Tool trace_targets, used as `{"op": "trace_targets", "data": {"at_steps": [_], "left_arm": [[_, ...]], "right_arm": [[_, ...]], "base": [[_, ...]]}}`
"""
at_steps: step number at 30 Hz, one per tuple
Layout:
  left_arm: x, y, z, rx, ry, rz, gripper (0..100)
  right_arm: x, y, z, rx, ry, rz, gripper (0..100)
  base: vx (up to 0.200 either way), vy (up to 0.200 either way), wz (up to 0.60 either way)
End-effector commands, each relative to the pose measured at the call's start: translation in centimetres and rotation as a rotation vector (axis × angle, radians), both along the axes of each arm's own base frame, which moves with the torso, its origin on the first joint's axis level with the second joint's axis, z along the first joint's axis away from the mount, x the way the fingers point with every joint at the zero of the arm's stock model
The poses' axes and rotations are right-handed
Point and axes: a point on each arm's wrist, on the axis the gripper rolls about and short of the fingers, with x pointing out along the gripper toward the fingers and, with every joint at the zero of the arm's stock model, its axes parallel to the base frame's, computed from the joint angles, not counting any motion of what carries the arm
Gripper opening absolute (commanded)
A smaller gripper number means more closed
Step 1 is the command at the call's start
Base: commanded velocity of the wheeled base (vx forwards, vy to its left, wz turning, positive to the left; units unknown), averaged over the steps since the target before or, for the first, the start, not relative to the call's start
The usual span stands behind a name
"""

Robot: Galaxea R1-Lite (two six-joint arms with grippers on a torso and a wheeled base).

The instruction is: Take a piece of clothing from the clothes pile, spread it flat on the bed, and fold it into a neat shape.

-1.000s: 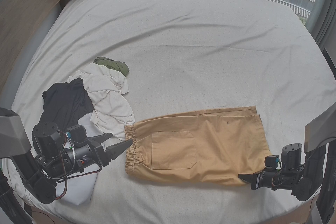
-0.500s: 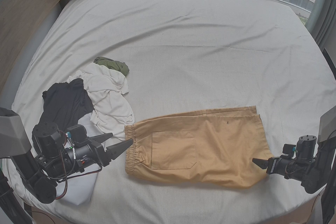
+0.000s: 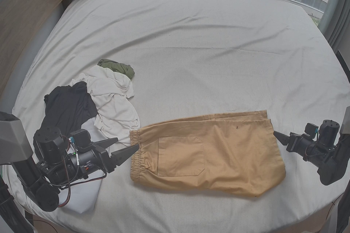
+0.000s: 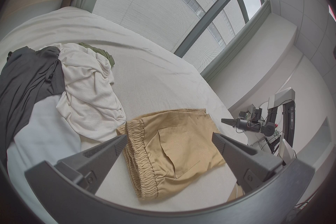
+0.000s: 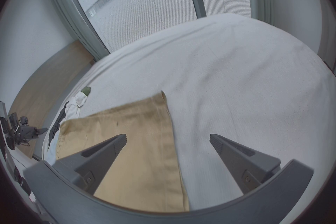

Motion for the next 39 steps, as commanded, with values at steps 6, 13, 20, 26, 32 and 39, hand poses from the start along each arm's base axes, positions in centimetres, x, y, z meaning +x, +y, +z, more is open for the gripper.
{"op": "trace_targets", "data": {"at_steps": [6,13,20,26,32,39], "left_arm": [[0.0,0.0,0.0,-0.001,-0.003,-0.002,100],[0.1,-0.1,-0.3,0.002,0.01,-0.005,100],[0.0,-0.4,-0.4,0.002,0.013,-0.014,100],[0.0,-0.4,-0.4,0.002,0.013,-0.014,100],[0.0,-0.4,-0.3,0.002,0.01,-0.014,100],[0.1,-0.4,-0.4,0.003,0.016,-0.014,100]], "right_arm": [[4.8,1.4,2.2,0.009,-0.062,0.091,100],[6.1,1.4,0.2,0.013,-0.009,0.092,100],[6.7,1.4,-1.2,0.015,0.003,0.093,100],[6.8,1.5,-1.7,0.016,0.012,0.095,100],[6.8,1.7,-1.9,0.017,0.02,0.101,0],[6.9,1.6,-1.7,0.017,-0.004,0.104,0]], "base": [[0.0,0.0,0.0],[0.0,0.0,0.0],[0.0,0.0,0.0],[0.0,0.0,0.0],[0.0,0.0,0.0],[0.0,0.0,0.0]]}}
